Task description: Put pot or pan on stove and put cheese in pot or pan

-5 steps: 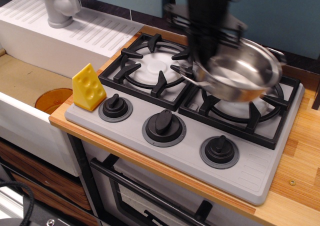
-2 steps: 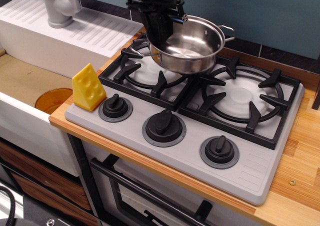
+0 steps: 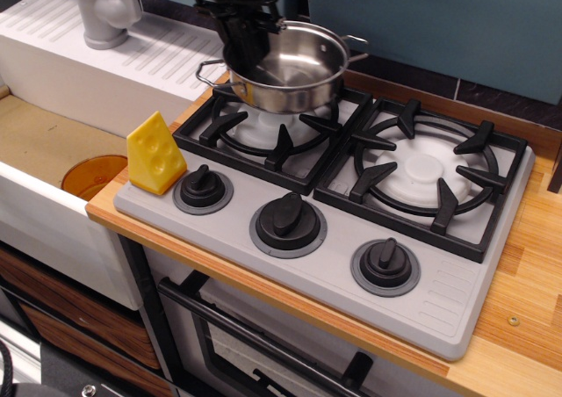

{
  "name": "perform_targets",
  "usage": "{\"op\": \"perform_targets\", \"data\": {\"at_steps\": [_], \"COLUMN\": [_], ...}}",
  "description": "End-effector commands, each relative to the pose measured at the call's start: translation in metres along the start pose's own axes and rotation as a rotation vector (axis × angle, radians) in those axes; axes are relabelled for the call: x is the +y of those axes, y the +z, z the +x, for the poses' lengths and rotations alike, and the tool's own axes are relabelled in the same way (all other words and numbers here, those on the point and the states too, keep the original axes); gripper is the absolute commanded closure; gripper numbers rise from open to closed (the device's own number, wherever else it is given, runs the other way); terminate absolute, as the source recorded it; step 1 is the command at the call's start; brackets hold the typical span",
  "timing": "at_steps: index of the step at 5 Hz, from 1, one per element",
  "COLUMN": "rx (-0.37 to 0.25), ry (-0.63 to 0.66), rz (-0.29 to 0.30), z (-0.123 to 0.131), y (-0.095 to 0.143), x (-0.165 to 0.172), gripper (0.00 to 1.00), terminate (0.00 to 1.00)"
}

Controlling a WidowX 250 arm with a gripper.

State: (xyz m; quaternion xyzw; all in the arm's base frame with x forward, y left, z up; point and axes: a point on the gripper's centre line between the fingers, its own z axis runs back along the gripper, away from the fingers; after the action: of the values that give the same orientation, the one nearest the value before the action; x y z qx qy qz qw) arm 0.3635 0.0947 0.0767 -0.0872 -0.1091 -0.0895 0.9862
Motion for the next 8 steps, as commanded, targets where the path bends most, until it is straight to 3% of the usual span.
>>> {"op": "perform_targets", "data": {"at_steps": [1,2,4,7,8], "rx": [-0.075,-0.102,-0.075,0.018,0.018], "ry": [-0.022,-0.005,0.018,0.014,0.014], "rz": [0.006,0.028,0.040,0.086,0.086], "z": [0.012,0.009,0.000,0.010,0.010], "y": [0.000,-0.010,0.005,0.063,0.063], "x": [0.019,0.014,-0.005,-0.032,-0.032], "gripper": [1.00,0.00,0.00,0.00,0.00], "terminate": [0.00,0.00,0.00,0.00,0.00]}}
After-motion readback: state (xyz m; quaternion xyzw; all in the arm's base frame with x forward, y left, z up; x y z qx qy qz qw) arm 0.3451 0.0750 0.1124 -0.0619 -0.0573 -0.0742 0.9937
